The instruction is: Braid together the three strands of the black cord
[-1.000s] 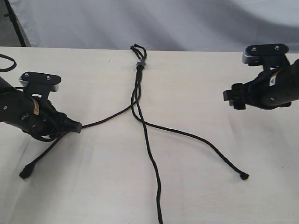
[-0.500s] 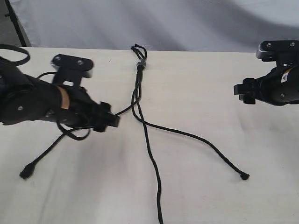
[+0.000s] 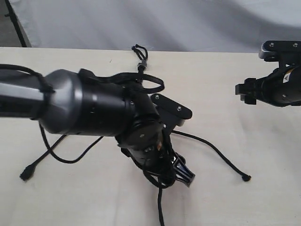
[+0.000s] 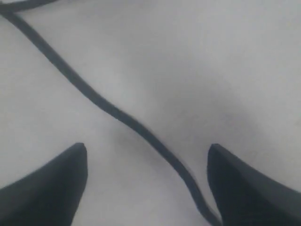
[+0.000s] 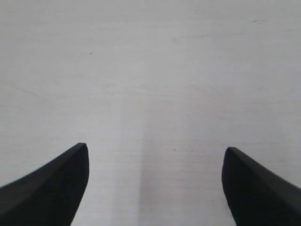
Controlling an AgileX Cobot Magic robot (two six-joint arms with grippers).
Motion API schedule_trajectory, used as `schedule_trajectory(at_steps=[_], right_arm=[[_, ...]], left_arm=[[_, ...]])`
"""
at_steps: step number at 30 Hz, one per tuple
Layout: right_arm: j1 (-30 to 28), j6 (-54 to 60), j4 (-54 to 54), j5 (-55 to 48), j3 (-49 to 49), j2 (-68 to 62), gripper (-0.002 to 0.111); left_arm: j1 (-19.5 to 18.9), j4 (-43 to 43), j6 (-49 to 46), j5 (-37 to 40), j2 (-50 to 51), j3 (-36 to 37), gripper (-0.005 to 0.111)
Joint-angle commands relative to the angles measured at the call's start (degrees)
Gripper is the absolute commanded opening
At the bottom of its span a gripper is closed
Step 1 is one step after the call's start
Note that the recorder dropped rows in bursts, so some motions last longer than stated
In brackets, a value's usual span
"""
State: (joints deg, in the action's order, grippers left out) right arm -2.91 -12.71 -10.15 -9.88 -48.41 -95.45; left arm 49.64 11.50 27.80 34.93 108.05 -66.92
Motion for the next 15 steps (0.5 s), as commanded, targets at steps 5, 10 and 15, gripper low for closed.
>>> schedule_trajectory(at_steps=[5,10,15], right_arm=[[-0.2,-0.5,0.0,-0.2,-0.2,0.4,0.073],[-0.2,-0.5,0.0,-0.1,-0.2,0.4,0.073],[-0.2,-0.5,0.0,-0.1,-0.2,0.4,0.073]], left_arm=[[0.7,-7.4,-3.4,1.6,6.1,-2.3,0.068],[0.7,-7.7,-5.6,2.4,7.0,-2.3,0.059],[0.7,-7.7,-8.0,4.3,7.0,-2.3,0.012]])
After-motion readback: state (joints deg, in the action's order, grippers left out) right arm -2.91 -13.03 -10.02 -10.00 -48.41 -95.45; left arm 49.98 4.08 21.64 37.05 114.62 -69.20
